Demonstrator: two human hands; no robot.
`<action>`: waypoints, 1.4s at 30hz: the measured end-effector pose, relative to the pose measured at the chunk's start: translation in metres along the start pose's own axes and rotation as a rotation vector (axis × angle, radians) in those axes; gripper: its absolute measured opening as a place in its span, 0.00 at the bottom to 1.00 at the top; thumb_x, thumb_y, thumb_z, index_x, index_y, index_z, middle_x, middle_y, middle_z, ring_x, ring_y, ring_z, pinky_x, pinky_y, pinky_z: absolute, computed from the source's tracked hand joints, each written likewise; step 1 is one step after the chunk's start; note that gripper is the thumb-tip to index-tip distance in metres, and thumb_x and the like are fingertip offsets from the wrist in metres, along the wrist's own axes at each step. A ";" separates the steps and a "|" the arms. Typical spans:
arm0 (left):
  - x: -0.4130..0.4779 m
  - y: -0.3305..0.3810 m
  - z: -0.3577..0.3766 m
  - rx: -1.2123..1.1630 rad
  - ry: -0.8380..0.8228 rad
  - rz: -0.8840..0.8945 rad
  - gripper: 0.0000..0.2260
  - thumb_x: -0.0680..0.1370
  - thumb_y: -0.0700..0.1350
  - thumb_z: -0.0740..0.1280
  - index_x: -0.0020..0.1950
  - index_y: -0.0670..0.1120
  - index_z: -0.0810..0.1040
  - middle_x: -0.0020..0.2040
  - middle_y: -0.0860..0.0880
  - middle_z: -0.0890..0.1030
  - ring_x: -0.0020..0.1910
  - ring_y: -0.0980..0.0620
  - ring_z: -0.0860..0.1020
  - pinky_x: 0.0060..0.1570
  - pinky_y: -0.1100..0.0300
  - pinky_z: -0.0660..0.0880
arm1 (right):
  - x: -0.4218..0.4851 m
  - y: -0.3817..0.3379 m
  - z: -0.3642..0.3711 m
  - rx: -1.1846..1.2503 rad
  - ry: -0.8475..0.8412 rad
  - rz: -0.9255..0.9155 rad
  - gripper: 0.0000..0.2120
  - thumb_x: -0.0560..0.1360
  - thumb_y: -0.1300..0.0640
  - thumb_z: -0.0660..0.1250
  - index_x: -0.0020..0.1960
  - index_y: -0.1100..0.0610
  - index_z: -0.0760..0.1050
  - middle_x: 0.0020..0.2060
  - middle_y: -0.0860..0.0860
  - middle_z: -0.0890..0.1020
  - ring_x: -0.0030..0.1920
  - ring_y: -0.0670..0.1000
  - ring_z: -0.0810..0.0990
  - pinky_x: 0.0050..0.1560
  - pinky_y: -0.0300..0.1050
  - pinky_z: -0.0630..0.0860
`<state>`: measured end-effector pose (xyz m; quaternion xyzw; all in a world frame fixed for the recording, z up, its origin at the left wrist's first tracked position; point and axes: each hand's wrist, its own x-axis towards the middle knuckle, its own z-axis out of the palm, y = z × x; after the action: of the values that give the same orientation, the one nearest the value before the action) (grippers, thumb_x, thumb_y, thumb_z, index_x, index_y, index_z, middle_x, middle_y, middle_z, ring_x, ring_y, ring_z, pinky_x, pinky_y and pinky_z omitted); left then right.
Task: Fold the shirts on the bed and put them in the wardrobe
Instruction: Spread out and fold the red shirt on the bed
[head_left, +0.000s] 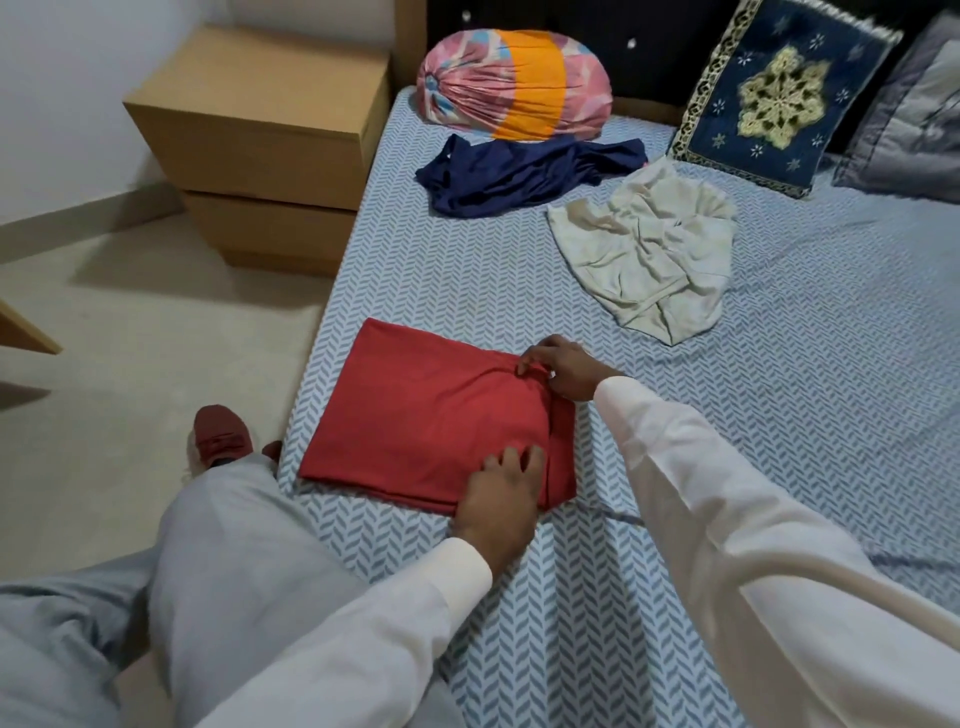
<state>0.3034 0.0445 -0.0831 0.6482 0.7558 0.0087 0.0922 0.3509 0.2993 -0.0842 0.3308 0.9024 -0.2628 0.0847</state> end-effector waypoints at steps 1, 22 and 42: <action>0.001 -0.002 0.002 0.014 0.020 0.012 0.32 0.62 0.50 0.77 0.64 0.47 0.73 0.46 0.46 0.77 0.37 0.47 0.77 0.27 0.59 0.65 | -0.001 -0.003 0.000 0.022 0.003 0.010 0.20 0.74 0.59 0.63 0.53 0.33 0.76 0.58 0.47 0.71 0.63 0.59 0.71 0.69 0.59 0.68; -0.098 -0.134 -0.187 -1.139 0.689 0.114 0.27 0.67 0.29 0.77 0.62 0.45 0.75 0.48 0.53 0.84 0.45 0.54 0.82 0.50 0.59 0.79 | -0.224 -0.128 -0.076 0.831 0.596 -0.372 0.05 0.76 0.66 0.70 0.49 0.58 0.79 0.43 0.54 0.80 0.47 0.52 0.77 0.51 0.47 0.73; -0.007 -0.139 -0.060 -0.853 -0.259 -0.640 0.24 0.66 0.59 0.73 0.44 0.38 0.79 0.35 0.38 0.82 0.33 0.42 0.81 0.36 0.53 0.76 | -0.126 -0.021 0.083 0.763 0.357 0.622 0.48 0.54 0.34 0.75 0.66 0.56 0.68 0.52 0.56 0.79 0.49 0.56 0.81 0.50 0.51 0.80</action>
<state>0.1590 0.0218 -0.0419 0.2868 0.8272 0.2057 0.4372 0.4330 0.1725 -0.1042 0.6303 0.6018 -0.4748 -0.1229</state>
